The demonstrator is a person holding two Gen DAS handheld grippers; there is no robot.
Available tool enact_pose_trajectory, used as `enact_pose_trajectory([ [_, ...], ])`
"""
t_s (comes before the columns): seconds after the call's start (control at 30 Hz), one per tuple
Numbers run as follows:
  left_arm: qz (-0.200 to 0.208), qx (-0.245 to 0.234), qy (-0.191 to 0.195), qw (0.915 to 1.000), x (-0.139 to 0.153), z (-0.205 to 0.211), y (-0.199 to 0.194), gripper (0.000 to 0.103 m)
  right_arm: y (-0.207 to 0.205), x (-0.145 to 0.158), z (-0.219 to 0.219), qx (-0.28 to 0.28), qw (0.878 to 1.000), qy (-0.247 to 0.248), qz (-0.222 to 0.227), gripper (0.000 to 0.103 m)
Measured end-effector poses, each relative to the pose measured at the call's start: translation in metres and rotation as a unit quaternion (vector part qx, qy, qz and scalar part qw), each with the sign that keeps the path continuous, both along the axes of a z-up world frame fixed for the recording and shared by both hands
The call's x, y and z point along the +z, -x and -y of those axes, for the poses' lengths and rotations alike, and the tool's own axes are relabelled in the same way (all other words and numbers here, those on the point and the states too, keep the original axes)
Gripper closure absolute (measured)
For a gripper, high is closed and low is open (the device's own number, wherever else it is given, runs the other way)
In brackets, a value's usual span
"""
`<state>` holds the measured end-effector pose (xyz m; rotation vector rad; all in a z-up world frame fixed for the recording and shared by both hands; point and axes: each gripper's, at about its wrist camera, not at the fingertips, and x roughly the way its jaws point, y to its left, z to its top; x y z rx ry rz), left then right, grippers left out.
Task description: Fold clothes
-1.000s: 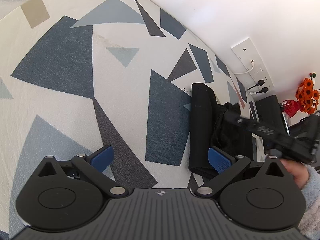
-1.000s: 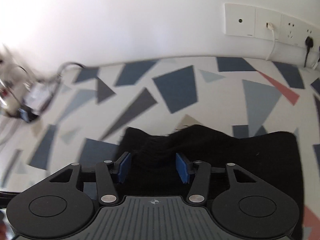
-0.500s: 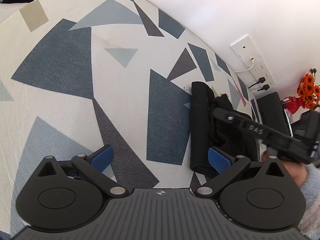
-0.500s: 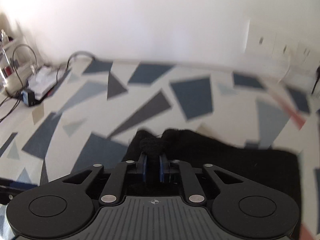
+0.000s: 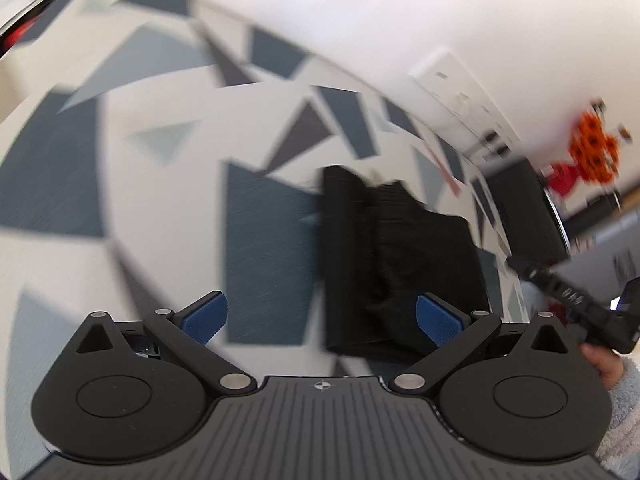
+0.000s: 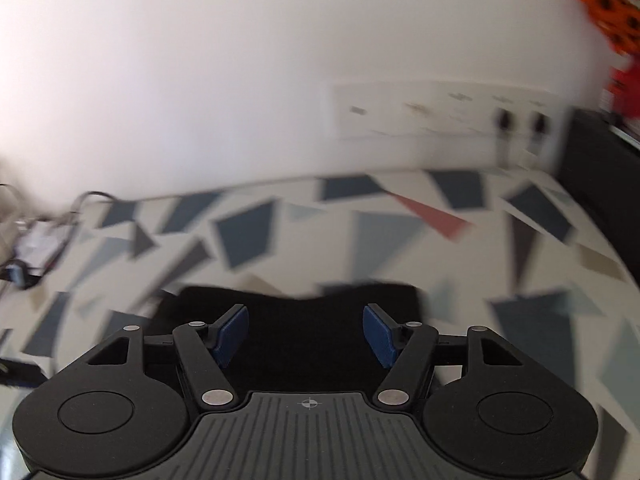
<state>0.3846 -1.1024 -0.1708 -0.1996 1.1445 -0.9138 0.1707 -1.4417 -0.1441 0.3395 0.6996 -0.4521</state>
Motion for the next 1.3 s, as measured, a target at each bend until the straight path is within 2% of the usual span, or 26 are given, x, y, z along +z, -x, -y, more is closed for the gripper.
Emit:
enact_pose_trajectory([
  [0.07,0.023,-0.028,-0.010,0.9993,0.005,0.026,0.005,0.000,0.020,-0.009,0.006,-0.018,1.000,0.004,-0.020,0.047],
  [0.13,0.050,-0.053,-0.024,0.9970,0.008,0.052,0.012,0.000,0.034,-0.021,0.000,-0.009,0.999,0.008,-0.039,0.047],
  [0.23,0.097,-0.079,-0.074,0.9894,0.003,0.086,0.023,0.000,0.043,-0.041,-0.020,0.033,0.994,0.042,-0.092,0.048],
  [0.3,0.121,-0.089,-0.124,0.9808,-0.006,0.101,0.029,0.000,0.051,-0.062,-0.038,0.050,0.988,0.062,-0.129,0.048],
  [0.37,0.129,-0.095,-0.164,0.9734,-0.017,0.106,0.032,0.000,0.064,-0.071,-0.044,0.055,0.988,0.070,-0.125,0.048],
  [0.4,0.123,-0.094,-0.167,0.9737,-0.020,0.105,0.031,0.000,0.071,-0.071,-0.044,0.051,0.989,0.065,-0.121,0.048],
  [0.53,0.096,-0.081,-0.169,0.9776,-0.028,0.094,0.024,0.000,0.085,-0.063,-0.037,0.032,0.994,0.035,-0.102,0.046],
  [0.67,0.105,-0.071,-0.179,0.9756,-0.030,0.089,0.024,0.000,0.100,-0.044,-0.026,0.003,0.999,0.020,-0.040,0.047],
  [0.73,0.107,-0.069,-0.181,0.9752,-0.030,0.089,0.024,0.000,0.098,-0.050,-0.021,0.021,0.998,0.011,-0.062,0.048],
  [0.8,0.106,-0.067,-0.183,0.9751,-0.030,0.089,0.024,0.000,0.091,-0.065,-0.025,0.057,0.991,0.032,-0.120,0.049],
  [0.83,0.102,-0.066,-0.183,0.9755,-0.029,0.089,0.023,0.000,0.090,-0.068,-0.028,0.068,0.989,0.044,-0.127,0.049],
  [0.9,0.092,-0.063,-0.178,0.9777,-0.028,0.087,0.020,0.000,0.088,-0.065,-0.026,0.064,0.989,0.035,-0.125,0.049],
  [1.1,0.034,-0.050,-0.123,0.9906,-0.024,0.076,0.006,0.000,0.088,-0.041,0.000,0.008,1.000,-0.018,-0.022,0.036],
  [1.2,0.006,-0.044,-0.094,0.9945,-0.026,0.080,-0.001,0.000,0.076,-0.040,0.018,-0.008,0.999,-0.046,0.000,0.035],
  [1.3,0.002,-0.047,-0.093,0.9945,-0.029,0.090,-0.002,0.000,0.061,-0.044,0.027,-0.010,0.998,-0.057,0.003,0.032],
])
